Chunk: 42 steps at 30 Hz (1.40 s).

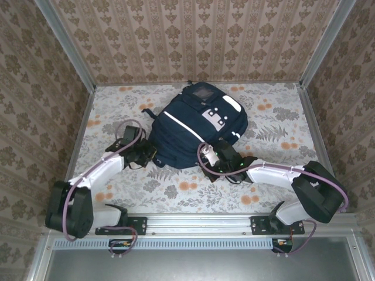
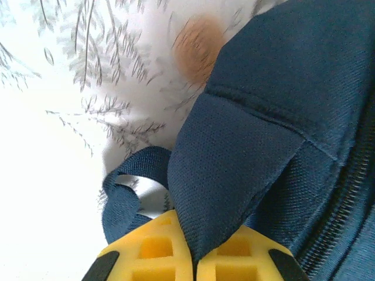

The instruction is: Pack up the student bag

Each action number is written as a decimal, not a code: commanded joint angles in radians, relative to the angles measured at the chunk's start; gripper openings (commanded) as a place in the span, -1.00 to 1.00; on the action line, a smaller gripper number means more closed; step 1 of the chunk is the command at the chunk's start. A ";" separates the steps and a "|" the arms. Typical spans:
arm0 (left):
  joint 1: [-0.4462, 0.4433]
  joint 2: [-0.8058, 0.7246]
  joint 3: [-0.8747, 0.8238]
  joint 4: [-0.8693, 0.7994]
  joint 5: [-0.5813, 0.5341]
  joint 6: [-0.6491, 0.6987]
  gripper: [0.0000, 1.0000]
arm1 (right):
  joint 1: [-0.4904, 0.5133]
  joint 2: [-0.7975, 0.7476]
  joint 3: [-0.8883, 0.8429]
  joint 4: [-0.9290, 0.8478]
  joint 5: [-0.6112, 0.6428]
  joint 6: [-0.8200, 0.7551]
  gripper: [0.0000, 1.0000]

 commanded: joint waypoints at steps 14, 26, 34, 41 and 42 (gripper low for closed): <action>-0.032 -0.152 -0.028 -0.075 0.020 0.162 -1.00 | -0.101 -0.059 -0.020 -0.026 0.218 0.136 0.05; -0.476 0.127 0.217 -0.151 0.170 0.637 -0.09 | -0.159 -0.512 0.015 -0.160 0.470 0.087 0.99; -0.569 0.108 0.331 -0.187 0.068 0.862 1.00 | -0.260 -0.549 0.024 -0.145 0.556 0.124 0.99; -0.329 -0.288 0.201 -0.030 -0.246 0.977 1.00 | -0.385 -0.576 -0.188 0.287 0.578 -0.083 0.99; -0.325 -0.317 0.186 -0.009 -0.378 1.024 1.00 | -0.409 -0.565 -0.224 0.359 0.553 -0.131 0.99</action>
